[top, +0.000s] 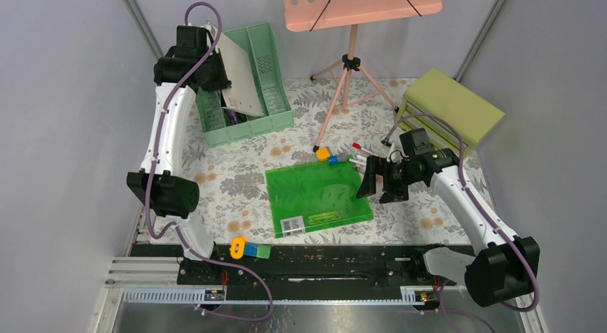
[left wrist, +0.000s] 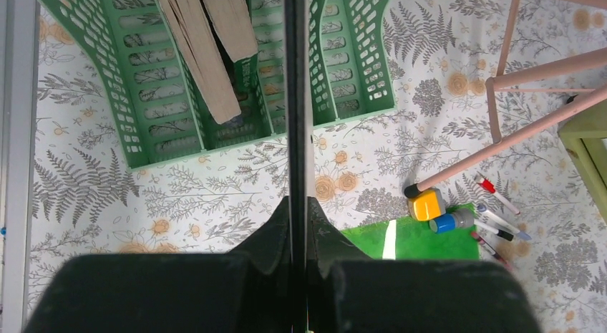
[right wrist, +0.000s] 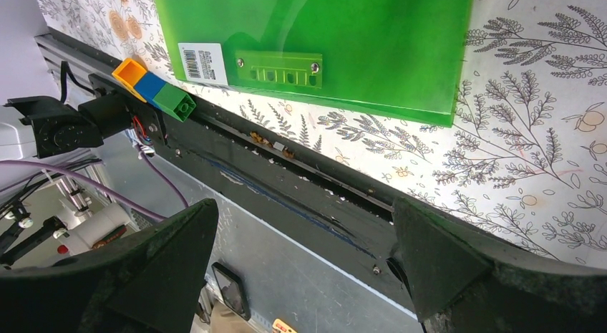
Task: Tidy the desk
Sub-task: Place the folder in the storage box.
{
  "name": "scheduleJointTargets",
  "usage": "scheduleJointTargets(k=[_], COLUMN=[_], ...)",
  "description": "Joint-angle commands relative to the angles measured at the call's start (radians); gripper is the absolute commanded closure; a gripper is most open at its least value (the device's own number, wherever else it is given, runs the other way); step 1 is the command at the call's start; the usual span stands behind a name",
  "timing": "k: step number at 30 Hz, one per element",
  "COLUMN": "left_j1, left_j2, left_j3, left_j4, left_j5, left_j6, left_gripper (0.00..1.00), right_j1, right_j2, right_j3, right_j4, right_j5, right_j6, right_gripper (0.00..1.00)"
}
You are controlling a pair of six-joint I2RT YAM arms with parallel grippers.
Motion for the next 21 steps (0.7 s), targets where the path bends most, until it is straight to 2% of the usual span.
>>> scheduleJointTargets(k=[1, 14, 15, 16, 18, 19, 21], left_j1=[0.005, 0.005, 0.005, 0.005, 0.005, 0.005, 0.005], left_j2=[0.004, 0.073, 0.076, 0.077, 0.078, 0.077, 0.069], left_j3=[0.080, 0.083, 0.084, 0.082, 0.082, 0.081, 0.078], left_j4=[0.118, 0.063, 0.060, 0.058, 0.056, 0.054, 0.056], left_j5=[0.013, 0.003, 0.003, 0.008, 0.031, 0.040, 0.051], left_j6=[0.051, 0.044, 0.040, 0.035, 0.026, 0.019, 0.000], left_gripper=[1.00, 0.98, 0.85, 0.60, 0.34, 0.27, 0.19], right_j1=[0.006, 0.006, 0.007, 0.006, 0.007, 0.006, 0.006], right_j2=[0.025, 0.058, 0.060, 0.060, 0.062, 0.062, 0.063], right_j3=[0.012, 0.027, 0.028, 0.028, 0.028, 0.028, 0.030], right_j4=[0.009, 0.009, 0.009, 0.008, 0.008, 0.008, 0.009], right_j5=[-0.001, -0.016, -0.017, -0.017, -0.018, -0.018, -0.021], right_j6=[-0.019, -0.022, -0.023, -0.023, -0.022, -0.023, -0.022], right_gripper=[0.01, 0.01, 0.01, 0.01, 0.00, 0.01, 0.00])
